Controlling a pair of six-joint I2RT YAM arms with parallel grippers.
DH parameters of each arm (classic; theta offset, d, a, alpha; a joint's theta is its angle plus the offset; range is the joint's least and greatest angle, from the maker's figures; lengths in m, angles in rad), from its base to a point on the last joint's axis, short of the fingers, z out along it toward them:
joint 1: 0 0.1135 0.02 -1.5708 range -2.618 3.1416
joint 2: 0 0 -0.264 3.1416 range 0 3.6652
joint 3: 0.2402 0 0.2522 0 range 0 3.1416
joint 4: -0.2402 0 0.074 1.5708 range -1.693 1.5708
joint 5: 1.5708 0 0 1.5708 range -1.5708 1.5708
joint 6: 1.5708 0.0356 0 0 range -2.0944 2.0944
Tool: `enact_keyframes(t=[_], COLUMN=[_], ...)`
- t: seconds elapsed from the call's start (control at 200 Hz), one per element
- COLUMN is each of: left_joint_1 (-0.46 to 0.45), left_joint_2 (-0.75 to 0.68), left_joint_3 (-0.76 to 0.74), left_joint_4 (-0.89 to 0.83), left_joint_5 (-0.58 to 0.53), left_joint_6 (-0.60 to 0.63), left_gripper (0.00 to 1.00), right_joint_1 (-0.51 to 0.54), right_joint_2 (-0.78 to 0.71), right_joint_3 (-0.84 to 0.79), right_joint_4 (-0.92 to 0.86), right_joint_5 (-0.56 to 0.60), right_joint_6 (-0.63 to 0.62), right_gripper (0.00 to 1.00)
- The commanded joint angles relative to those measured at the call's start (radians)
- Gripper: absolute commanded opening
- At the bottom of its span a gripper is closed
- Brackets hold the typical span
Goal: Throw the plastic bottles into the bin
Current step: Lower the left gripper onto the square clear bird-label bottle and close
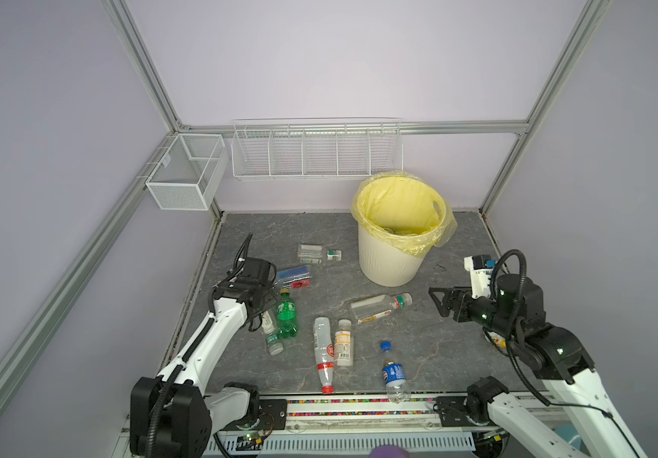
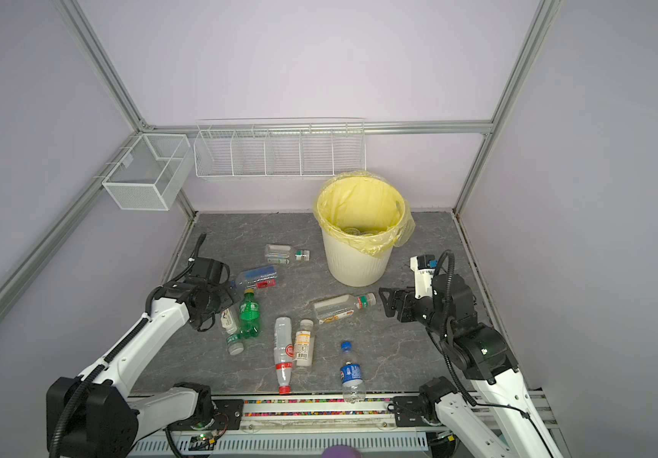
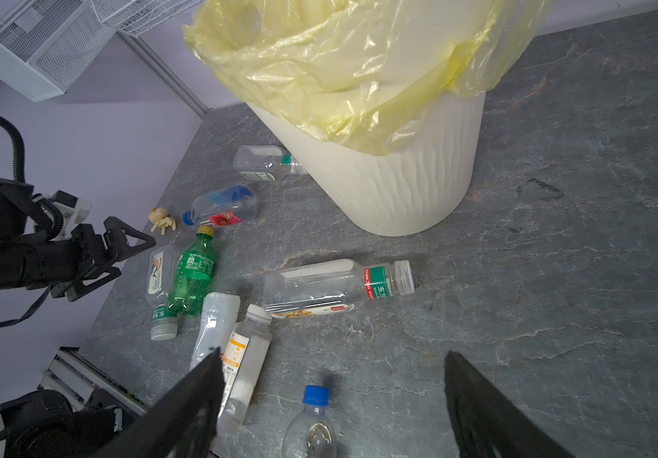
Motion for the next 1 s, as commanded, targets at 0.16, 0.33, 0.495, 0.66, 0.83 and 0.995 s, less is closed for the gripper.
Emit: enact_keyframes(t=[0.16,0.33,0.495,0.66,0.83,0.995], left_joint_1=[0.006,0.006,0.006,0.006,0.006,0.006], left_joint_2=[0.096,0.104,0.115,0.146,0.145,0.164], left_joint_3=[-0.014,-0.033,-0.054,-0.071,-0.104,-0.104], left_joint_4=[0.034,0.054,0.066,0.084,0.121,0.139], left_joint_5=[0.024,0.006,0.006,0.008,-0.001,-0.024], left_joint_6=[0.013,0.013,0.019,0.024,0.018,0.026], left_gripper=[0.97,0.95,0.94,0.91,0.85,0.8], right_joint_1=[0.001,0.0,0.001,0.0,0.001,0.001], right_joint_2=[-0.002,-0.007,-0.022,-0.041,-0.056,-0.06], right_joint_3=[-0.025,-0.012,-0.025,-0.032,-0.026,-0.031], right_joint_4=[0.0,-0.019,-0.027,-0.028,-0.038,-0.049], right_joint_5=[-0.036,-0.027,-0.023,-0.016,0.002,0.014], right_joint_6=[-0.02,-0.035,-0.034,-0.03,-0.032,-0.022], right_gripper=[0.88,0.88,0.88,0.88,0.88,0.88])
